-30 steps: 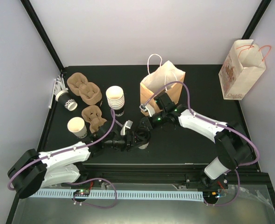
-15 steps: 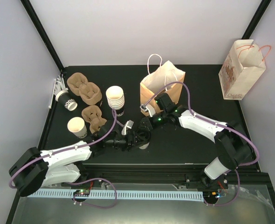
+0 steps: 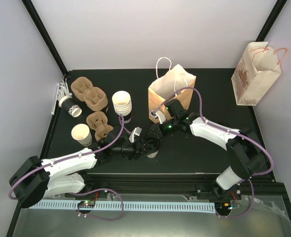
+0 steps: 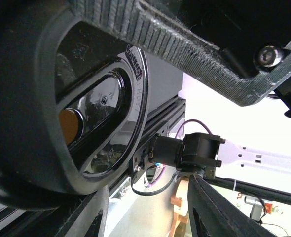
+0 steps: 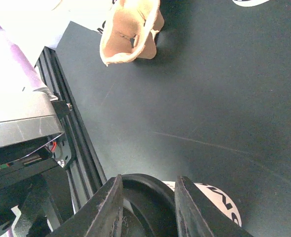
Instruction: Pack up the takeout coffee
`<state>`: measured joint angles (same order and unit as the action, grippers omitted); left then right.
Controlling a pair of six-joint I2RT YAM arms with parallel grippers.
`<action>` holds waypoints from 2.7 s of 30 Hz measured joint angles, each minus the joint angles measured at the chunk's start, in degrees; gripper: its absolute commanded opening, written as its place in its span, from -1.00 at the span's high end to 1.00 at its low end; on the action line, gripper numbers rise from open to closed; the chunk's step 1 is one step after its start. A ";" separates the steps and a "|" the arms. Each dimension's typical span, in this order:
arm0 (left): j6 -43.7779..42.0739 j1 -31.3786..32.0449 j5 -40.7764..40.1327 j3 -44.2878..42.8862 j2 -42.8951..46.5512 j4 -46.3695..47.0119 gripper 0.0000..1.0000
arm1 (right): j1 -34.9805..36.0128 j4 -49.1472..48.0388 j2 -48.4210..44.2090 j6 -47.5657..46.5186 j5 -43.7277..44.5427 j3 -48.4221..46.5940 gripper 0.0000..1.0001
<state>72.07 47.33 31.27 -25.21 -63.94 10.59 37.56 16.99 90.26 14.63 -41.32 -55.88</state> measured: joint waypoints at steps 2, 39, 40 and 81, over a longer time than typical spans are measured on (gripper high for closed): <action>-0.02 0.00 -0.22 -0.04 0.20 -0.37 0.04 | -0.02 -0.33 0.00 -0.20 0.07 0.28 0.35; -6.73 -4.35 3.48 -1.92 0.00 -5.11 -0.04 | -1.33 -9.70 -4.07 4.57 5.49 7.69 0.35; -7.41 -4.87 3.50 -2.14 0.28 -6.08 -0.05 | -1.44 -8.94 -4.59 4.90 6.47 7.69 0.34; -32.17 -10.51 1.95 -18.32 -2.03 -30.16 -0.15 | -1.11 16.26 -22.67 9.81 24.41 0.31 0.22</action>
<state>39.90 36.82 33.21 -43.53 -65.98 -19.57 36.45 33.26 67.59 24.45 -16.91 -55.57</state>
